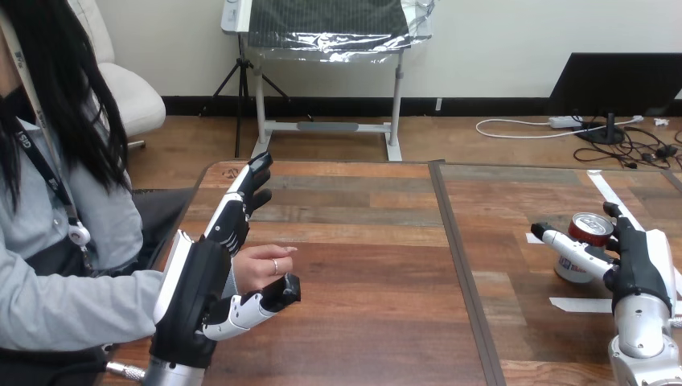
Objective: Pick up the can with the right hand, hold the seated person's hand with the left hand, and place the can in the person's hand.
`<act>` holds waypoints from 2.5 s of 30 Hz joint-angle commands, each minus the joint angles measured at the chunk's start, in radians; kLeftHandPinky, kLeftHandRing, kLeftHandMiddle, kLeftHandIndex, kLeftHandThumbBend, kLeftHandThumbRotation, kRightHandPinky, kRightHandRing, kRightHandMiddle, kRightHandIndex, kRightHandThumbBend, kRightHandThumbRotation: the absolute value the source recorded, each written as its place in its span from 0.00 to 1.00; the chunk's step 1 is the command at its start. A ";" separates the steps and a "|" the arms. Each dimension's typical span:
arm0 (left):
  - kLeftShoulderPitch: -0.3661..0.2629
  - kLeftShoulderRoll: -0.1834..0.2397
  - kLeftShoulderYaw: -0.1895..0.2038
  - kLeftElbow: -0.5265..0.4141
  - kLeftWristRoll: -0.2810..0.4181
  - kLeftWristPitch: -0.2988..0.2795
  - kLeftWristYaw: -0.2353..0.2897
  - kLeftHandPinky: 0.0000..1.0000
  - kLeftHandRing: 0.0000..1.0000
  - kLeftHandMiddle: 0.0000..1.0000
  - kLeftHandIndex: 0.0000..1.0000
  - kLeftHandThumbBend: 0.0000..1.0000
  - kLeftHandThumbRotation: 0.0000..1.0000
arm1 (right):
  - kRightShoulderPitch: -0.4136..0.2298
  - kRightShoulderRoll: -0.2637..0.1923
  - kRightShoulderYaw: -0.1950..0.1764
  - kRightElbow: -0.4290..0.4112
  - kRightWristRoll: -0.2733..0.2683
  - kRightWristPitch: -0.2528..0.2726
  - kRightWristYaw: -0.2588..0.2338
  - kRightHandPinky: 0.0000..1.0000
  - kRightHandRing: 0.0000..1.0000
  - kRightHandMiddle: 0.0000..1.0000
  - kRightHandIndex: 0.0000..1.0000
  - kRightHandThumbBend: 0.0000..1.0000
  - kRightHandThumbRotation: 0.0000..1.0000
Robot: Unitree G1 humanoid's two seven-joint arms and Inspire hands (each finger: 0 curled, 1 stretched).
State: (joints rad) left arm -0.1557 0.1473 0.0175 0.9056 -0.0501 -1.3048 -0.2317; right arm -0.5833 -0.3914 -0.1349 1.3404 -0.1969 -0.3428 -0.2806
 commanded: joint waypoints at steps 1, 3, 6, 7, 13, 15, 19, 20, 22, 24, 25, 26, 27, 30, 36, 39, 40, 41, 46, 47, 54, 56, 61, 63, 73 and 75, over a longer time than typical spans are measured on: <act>-0.027 0.001 0.001 -0.039 -0.021 -0.018 -0.005 0.91 0.96 0.97 0.93 1.00 0.70 | -0.088 -0.008 0.000 -0.003 0.002 -0.011 0.004 0.80 0.86 0.88 0.92 1.00 0.42; -0.027 0.002 -0.001 -0.039 -0.024 -0.018 -0.008 0.91 0.96 0.97 0.93 1.00 0.70 | -0.088 -0.006 -0.003 -0.003 0.006 -0.007 0.009 0.80 0.86 0.88 0.92 1.00 0.42; -0.026 0.002 -0.001 -0.040 -0.025 -0.018 -0.008 0.91 0.96 0.97 0.93 1.00 0.69 | -0.090 -0.005 -0.005 -0.002 0.010 0.002 0.014 0.80 0.86 0.88 0.92 1.00 0.42; -0.026 0.001 0.000 -0.041 -0.024 -0.018 -0.008 0.92 0.96 0.97 0.93 1.00 0.69 | -0.091 -0.005 -0.004 -0.002 0.009 0.006 0.014 0.79 0.85 0.87 0.91 1.00 0.41; -0.023 0.000 0.003 -0.047 -0.022 -0.015 -0.005 0.92 0.96 0.97 0.93 1.00 0.70 | -0.091 -0.006 0.013 -0.003 -0.010 0.008 -0.007 0.76 0.83 0.85 0.90 1.00 0.38; -0.023 0.001 -0.001 -0.047 -0.029 -0.016 -0.011 0.92 0.96 0.97 0.93 1.00 0.70 | -0.091 -0.004 0.008 -0.003 -0.005 0.008 -0.001 0.74 0.81 0.84 0.89 0.99 0.36; -0.024 0.002 -0.003 -0.047 -0.034 -0.018 -0.016 0.92 0.97 0.97 0.93 1.00 0.69 | -0.093 -0.001 -0.009 -0.003 0.015 0.009 0.019 0.71 0.79 0.83 0.87 0.96 0.28; -0.023 0.002 -0.003 -0.047 -0.034 -0.018 -0.017 0.92 0.97 0.97 0.93 1.00 0.69 | -0.093 -0.001 -0.010 -0.003 0.016 0.009 0.019 0.70 0.79 0.83 0.87 0.95 0.26; -0.022 0.000 -0.001 -0.049 -0.033 -0.018 -0.015 0.93 0.97 0.97 0.93 1.00 0.69 | -0.093 -0.001 -0.004 -0.003 0.010 0.011 0.011 0.68 0.77 0.82 0.85 0.94 0.22; -0.022 -0.001 0.001 -0.049 -0.030 -0.019 -0.013 0.93 0.97 0.97 0.93 1.00 0.69 | -0.093 -0.002 0.001 -0.003 0.005 0.013 0.005 0.66 0.75 0.80 0.84 0.93 0.18; -0.022 -0.001 0.002 -0.048 -0.029 -0.020 -0.013 0.93 0.97 0.97 0.93 1.00 0.69 | -0.093 -0.003 0.003 -0.003 0.003 0.015 0.004 0.64 0.73 0.79 0.82 0.91 0.14; -0.022 -0.001 0.002 -0.048 -0.028 -0.020 -0.012 0.92 0.96 0.97 0.93 1.00 0.70 | -0.093 -0.004 0.004 -0.003 0.001 0.016 0.003 0.63 0.73 0.78 0.81 0.91 0.12; -0.022 -0.001 0.003 -0.049 -0.025 -0.021 -0.011 0.92 0.96 0.97 0.93 1.00 0.70 | -0.093 -0.004 0.003 -0.003 0.003 0.016 0.004 0.63 0.72 0.77 0.80 0.90 0.11; -0.021 -0.001 0.004 -0.051 -0.022 -0.020 -0.009 0.92 0.96 0.97 0.93 1.00 0.70 | -0.093 -0.004 0.001 -0.004 0.005 0.016 0.004 0.62 0.71 0.75 0.78 0.88 0.05; -0.020 -0.002 0.004 -0.053 -0.021 -0.019 -0.009 0.91 0.96 0.97 0.93 1.00 0.70 | -0.094 -0.006 0.009 -0.005 -0.005 0.020 -0.009 0.59 0.66 0.70 0.73 0.85 0.01; -0.020 -0.002 0.002 -0.053 -0.027 -0.017 -0.012 0.91 0.96 0.97 0.93 1.00 0.70 | -0.094 -0.007 0.010 -0.006 -0.006 0.017 -0.013 0.57 0.64 0.67 0.70 0.84 0.01; -0.020 -0.002 0.003 -0.053 -0.024 -0.018 -0.010 0.91 0.96 0.97 0.93 1.00 0.70 | -0.094 -0.007 0.011 -0.006 -0.008 0.020 -0.015 0.57 0.64 0.67 0.70 0.83 0.00; -0.020 -0.002 0.004 -0.053 -0.022 -0.019 -0.008 0.91 0.96 0.97 0.93 1.00 0.70 | -0.095 -0.008 0.012 -0.006 -0.009 0.023 -0.017 0.56 0.63 0.66 0.69 0.83 0.00; -0.018 -0.003 0.005 -0.058 -0.020 -0.014 -0.006 0.91 0.96 0.97 0.93 1.00 0.70 | -0.096 -0.010 0.009 -0.006 -0.005 0.025 -0.015 0.52 0.59 0.62 0.63 0.82 0.00; -0.018 -0.003 0.005 -0.059 -0.020 -0.014 -0.006 0.91 0.96 0.97 0.93 1.00 0.70 | -0.096 -0.010 0.008 -0.006 -0.005 0.027 -0.014 0.52 0.58 0.62 0.62 0.81 0.00; -0.019 -0.004 -0.004 -0.058 -0.041 -0.013 -0.019 0.91 0.96 0.97 0.93 1.00 0.69 | -0.100 -0.012 0.005 -0.007 -0.001 0.039 -0.018 0.49 0.54 0.58 0.58 0.80 0.00; -0.019 -0.004 -0.003 -0.057 -0.040 -0.014 -0.020 0.91 0.97 0.97 0.93 1.00 0.69 | -0.100 -0.012 0.005 -0.007 -0.001 0.041 -0.019 0.49 0.53 0.58 0.57 0.80 0.00; -0.019 -0.007 0.005 -0.055 -0.027 -0.017 -0.011 0.91 0.96 0.97 0.92 1.00 0.70 | -0.102 -0.014 0.004 -0.009 0.001 0.045 -0.019 0.49 0.52 0.56 0.56 0.81 0.00; -0.020 -0.008 0.006 -0.054 -0.025 -0.019 -0.010 0.91 0.96 0.97 0.92 1.00 0.70 | -0.103 -0.015 0.004 -0.009 0.001 0.046 -0.019 0.49 0.52 0.56 0.55 0.81 0.00; -0.020 -0.012 0.006 -0.051 -0.029 -0.018 -0.010 0.91 0.95 0.96 0.92 1.00 0.70 | -0.099 -0.016 -0.002 -0.011 0.008 0.036 -0.028 0.46 0.49 0.54 0.54 0.81 0.00; -0.020 -0.013 0.003 -0.050 -0.035 -0.017 -0.014 0.91 0.95 0.96 0.92 1.00 0.70 | -0.097 -0.015 -0.004 -0.012 0.010 0.030 -0.032 0.45 0.48 0.54 0.54 0.81 0.00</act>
State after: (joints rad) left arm -0.1449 0.1396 0.0178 0.8911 -0.0721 -1.3048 -0.2468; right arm -0.5933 -0.3920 -0.1291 1.3406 -0.1964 -0.2912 -0.2936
